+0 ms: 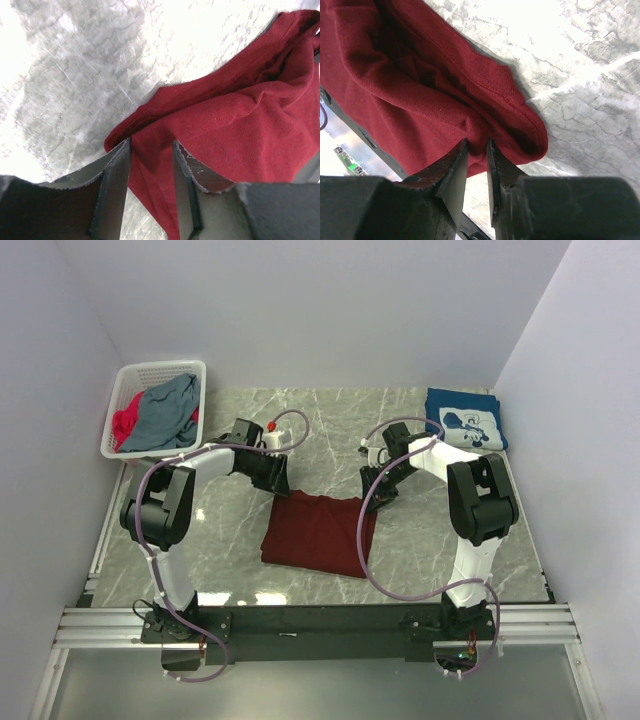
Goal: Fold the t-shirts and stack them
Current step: Fold the tshirt
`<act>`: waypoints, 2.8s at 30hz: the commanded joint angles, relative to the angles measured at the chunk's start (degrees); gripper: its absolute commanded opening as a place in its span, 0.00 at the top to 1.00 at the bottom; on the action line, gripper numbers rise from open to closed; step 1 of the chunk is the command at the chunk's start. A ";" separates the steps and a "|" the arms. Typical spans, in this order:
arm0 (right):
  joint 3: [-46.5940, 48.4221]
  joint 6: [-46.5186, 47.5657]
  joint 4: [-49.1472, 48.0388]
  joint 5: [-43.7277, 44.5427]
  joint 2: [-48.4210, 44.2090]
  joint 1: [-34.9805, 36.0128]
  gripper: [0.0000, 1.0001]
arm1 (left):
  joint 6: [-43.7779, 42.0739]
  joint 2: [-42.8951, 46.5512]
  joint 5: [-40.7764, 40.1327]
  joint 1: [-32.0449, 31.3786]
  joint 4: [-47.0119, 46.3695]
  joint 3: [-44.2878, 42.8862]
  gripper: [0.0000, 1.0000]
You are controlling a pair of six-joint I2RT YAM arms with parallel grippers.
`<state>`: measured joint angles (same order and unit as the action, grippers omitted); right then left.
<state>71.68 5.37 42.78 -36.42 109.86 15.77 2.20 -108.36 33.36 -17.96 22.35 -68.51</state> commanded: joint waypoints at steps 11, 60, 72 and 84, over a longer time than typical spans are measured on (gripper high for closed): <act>-2.07 -0.80 -2.62 0.47 -8.87 -0.92 1.00 | 0.79 4.82 -3.30 -0.33 -3.63 0.04 0.99; 12.64 -18.52 -15.17 -14.97 -3.07 -6.37 0.51 | 20.17 14.32 13.54 4.61 -24.33 6.10 0.47; 22.26 -28.04 -22.31 -22.73 20.11 -2.58 0.83 | 43.94 -9.40 17.79 3.19 -46.43 1.28 0.67; 24.12 -24.62 -16.07 -17.63 21.99 -7.33 0.78 | 38.24 -11.72 16.38 8.64 -35.12 0.22 0.64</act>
<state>94.87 -23.05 22.72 -58.00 135.59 10.09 44.42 -124.27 50.74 -10.28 -17.58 -68.18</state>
